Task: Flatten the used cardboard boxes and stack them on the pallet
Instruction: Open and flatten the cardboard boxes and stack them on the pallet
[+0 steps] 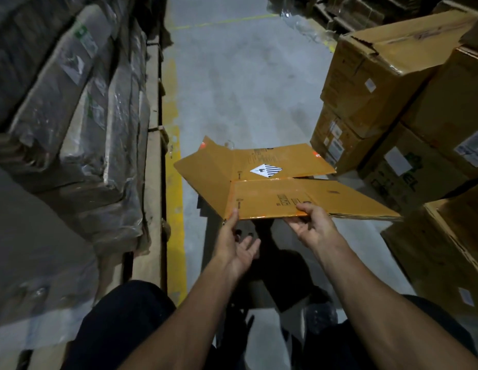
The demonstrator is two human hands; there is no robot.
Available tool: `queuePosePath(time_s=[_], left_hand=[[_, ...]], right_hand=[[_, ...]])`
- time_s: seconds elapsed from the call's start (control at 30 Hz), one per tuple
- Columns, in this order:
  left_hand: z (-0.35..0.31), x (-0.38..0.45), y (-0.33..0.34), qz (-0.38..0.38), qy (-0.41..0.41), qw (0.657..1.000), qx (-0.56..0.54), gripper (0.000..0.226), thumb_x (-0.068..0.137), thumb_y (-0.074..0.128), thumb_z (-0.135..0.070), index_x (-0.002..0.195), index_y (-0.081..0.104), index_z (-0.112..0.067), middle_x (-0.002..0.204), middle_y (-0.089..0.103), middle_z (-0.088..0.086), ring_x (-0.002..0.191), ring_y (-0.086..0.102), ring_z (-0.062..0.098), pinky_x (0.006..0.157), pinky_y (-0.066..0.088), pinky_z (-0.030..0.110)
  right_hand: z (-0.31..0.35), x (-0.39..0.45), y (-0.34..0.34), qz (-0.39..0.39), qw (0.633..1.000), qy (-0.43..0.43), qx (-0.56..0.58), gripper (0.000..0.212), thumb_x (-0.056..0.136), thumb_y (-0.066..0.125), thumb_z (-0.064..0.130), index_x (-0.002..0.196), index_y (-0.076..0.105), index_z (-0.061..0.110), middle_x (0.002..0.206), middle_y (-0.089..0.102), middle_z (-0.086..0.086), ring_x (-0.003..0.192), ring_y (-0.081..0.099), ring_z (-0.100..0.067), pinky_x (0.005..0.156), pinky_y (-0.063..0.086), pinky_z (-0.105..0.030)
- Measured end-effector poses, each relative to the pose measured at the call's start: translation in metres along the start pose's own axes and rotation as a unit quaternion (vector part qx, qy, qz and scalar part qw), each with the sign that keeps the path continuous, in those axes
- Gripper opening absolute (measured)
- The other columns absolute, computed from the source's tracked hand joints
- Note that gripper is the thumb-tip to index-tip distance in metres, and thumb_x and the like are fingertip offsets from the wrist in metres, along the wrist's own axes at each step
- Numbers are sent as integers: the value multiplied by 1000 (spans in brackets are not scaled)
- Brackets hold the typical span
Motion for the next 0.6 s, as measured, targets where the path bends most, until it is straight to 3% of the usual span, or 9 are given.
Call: queuePosePath(time_s=[0.03,0.1,0.17,0.23,0.37,0.6], left_hand=[[-3,4,3,-1,17,999,-28,82,85,74,-37,154,32,-18,160,27,13,145,33,36,105,40,54],[-13,14,10,-5,42,997,-59,70,86,74,-36,146,44,-17,147,47,15,138,43,34,107,39,58],[-27,25,15,-13,59,995,-80,56,89,73,-31,138,53,-13,122,66,17,117,61,35,100,47,56],[-42,35,17,-34,81,993,-81,41,96,65,-20,133,55,-6,108,70,21,99,69,35,89,55,54],[-66,50,14,-92,115,988,-39,34,95,55,6,128,54,0,115,66,26,97,68,40,85,55,60],[-95,0,55,-102,121,986,-43,40,91,54,14,125,54,-6,113,66,23,100,67,39,91,54,60]], right_hand=[[-2,-1,0,6,1000,3,-1,39,92,51,-11,127,55,6,85,75,-24,75,75,-39,60,62,-49],[-4,-1,1,16,1000,6,9,37,92,50,-13,124,55,5,89,75,-24,79,74,-39,60,62,-50],[-3,-1,4,29,999,7,26,36,92,50,-14,122,56,6,102,73,-25,92,72,-40,65,62,-51],[-1,0,9,39,998,10,39,38,91,51,-14,122,56,7,108,71,-25,98,70,-40,71,62,-52],[5,-1,25,41,997,13,58,48,88,52,-16,128,56,8,115,70,-25,104,69,-42,77,60,-57],[47,-41,54,18,997,37,69,56,84,57,-13,134,54,13,116,71,-21,102,71,-39,81,60,-55]])
Point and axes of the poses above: each hand's wrist, its own x-axis towards the middle knuckle, its own y-axis out of the palm, z = x × y, the point moved 5 cm from there along x, towards the middle knuckle
